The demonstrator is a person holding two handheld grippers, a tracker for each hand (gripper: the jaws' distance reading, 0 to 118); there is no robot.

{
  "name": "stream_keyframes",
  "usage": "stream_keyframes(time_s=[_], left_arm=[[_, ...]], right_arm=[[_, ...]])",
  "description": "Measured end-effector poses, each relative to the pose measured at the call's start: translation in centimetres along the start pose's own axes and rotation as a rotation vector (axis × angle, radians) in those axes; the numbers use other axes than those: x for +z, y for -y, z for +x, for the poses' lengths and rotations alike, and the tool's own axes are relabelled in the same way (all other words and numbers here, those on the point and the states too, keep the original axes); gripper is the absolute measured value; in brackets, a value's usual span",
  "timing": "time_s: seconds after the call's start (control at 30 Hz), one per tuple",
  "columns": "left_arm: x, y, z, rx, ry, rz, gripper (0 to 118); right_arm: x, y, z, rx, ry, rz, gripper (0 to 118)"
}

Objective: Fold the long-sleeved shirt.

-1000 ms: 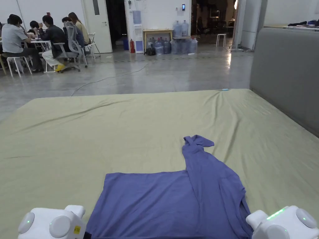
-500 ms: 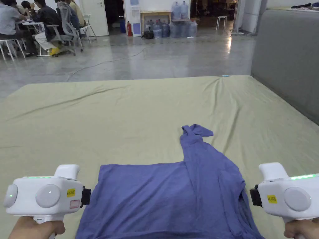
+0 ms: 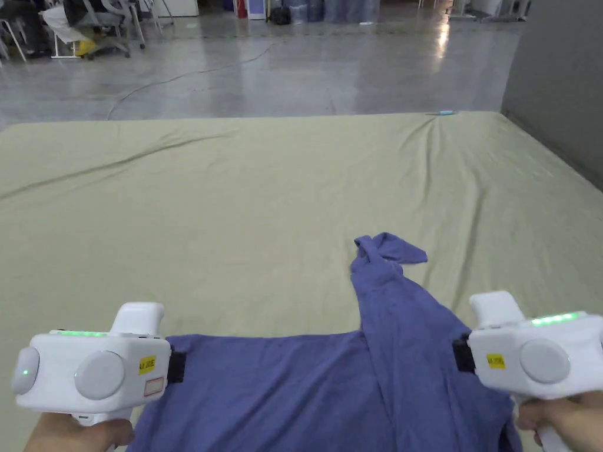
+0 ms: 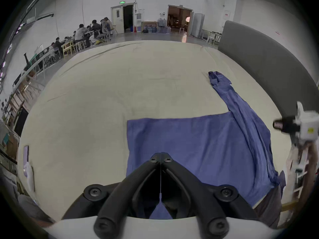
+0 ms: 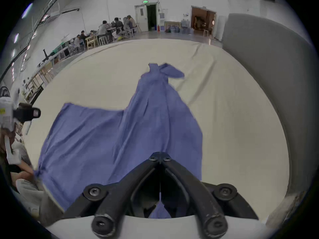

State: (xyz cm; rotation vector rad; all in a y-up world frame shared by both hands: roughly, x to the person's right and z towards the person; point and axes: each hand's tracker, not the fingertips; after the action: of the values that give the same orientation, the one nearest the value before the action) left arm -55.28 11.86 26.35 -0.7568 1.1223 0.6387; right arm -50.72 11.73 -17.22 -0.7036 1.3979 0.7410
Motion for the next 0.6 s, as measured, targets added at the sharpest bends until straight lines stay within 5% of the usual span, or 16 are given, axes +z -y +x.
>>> stream_keyframes(time_s=[0.1, 0.13, 0.17, 0.2, 0.23, 0.33, 0.47, 0.6], left_arm=[[-2.0, -1.3, -0.5, 0.022, 0.005, 0.004, 0], [-2.3, -1.4, -0.6, 0.036, 0.015, 0.008, 0], [-2.6, -1.3, -0.6, 0.041, 0.025, 0.015, 0], [-2.8, -1.1, -0.6, 0.042, 0.025, 0.02, 0], [-3.2, -1.2, -0.8, 0.041, 0.02, 0.021, 0], [-3.5, -0.2, -1.2, 0.044, 0.021, 0.0, 0], [-3.8, 1.7, -2.0, 0.113, 0.051, -0.026, 0], [-5.0, 2.6, -2.4, 0.106, 0.03, -0.086, 0]], right_arm=[[-6.5, -9.0, 0.8, -0.007, 0.007, 0.022, 0], [-8.7, -11.8, 1.1, -0.031, 0.019, 0.028, 12], [-10.9, -14.3, 1.4, -0.053, 0.028, 0.028, 50], [-13.5, -16.8, 1.5, -0.073, 0.032, 0.009, 76], [-15.7, -18.7, 1.7, -0.082, 0.027, -0.009, 85], [-22.1, -22.6, 1.9, -0.125, 0.013, -0.073, 83], [-27.3, -24.1, 0.3, -0.04, 0.086, -0.173, 83], [-29.3, -23.8, -1.1, -0.067, 0.077, -0.198, 68]])
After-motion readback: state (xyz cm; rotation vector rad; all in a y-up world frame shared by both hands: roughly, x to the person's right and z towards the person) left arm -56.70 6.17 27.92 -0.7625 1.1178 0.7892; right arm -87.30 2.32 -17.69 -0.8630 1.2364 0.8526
